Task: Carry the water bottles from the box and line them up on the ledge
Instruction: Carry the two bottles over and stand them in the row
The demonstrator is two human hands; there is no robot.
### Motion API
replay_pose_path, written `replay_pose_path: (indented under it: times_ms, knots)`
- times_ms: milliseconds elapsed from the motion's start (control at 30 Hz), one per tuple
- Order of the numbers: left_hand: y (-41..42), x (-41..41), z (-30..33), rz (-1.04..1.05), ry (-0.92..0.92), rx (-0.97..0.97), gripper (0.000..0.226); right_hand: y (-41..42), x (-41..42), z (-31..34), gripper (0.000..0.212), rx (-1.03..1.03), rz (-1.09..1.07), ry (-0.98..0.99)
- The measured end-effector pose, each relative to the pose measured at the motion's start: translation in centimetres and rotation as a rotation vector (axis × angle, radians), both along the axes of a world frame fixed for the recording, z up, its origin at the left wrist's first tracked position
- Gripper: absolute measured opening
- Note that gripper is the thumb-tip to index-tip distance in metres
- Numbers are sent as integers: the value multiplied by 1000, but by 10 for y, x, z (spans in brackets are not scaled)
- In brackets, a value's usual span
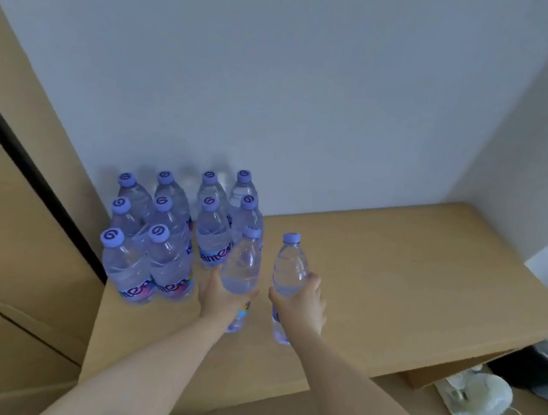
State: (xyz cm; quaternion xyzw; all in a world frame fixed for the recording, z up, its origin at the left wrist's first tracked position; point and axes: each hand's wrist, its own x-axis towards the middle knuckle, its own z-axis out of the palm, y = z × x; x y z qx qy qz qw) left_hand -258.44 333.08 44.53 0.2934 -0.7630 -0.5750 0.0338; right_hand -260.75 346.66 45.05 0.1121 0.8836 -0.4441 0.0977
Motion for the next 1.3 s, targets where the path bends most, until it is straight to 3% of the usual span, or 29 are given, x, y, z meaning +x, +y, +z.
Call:
replay_pose_path:
  times_ms: [133, 200, 267, 367, 533, 767, 900, 967, 1100, 1200, 1300]
  knots:
    - [-17, -11, -3, 27, 29, 139, 25, -24, -28, -8, 66, -64, 87, -84]
    - [-26, -13, -3, 29, 57, 122, 20, -31, -36, -9, 69, -136, 136, -97]
    - [-32, -13, -1, 32, 80, 94, 26, -38, -41, -7, 69, -191, 181, -98]
    - [-39, -13, -2, 56, 117, 84, 28, -46, -48, -2, 74, -120, 262, -47]
    - [-40, -14, -8, 79, 217, 132, 58, -50, -58, 1, 76, -133, 315, -32]
    - [-27, -18, -18, 174, 231, 102, 76, -42, -66, 2, 51, -209, 470, -67]
    - [-23, -16, -20, 186, 248, 70, 57, -28, -68, 5, 57, -300, 531, -116]
    - [-24, -13, -19, 136, 281, 82, 48, -23, -72, 7, 51, -346, 578, -133]
    - [-23, -6, -9, 175, 180, 123, 84, -20, -79, 8, 50, -293, 624, -160]
    - [-26, -7, -4, 144, 165, 96, 77, -20, -78, 8, 60, -179, 612, -110]
    - [-31, -6, 2, 104, 135, 44, 68, -19, -72, 7, 67, -215, 600, -79]
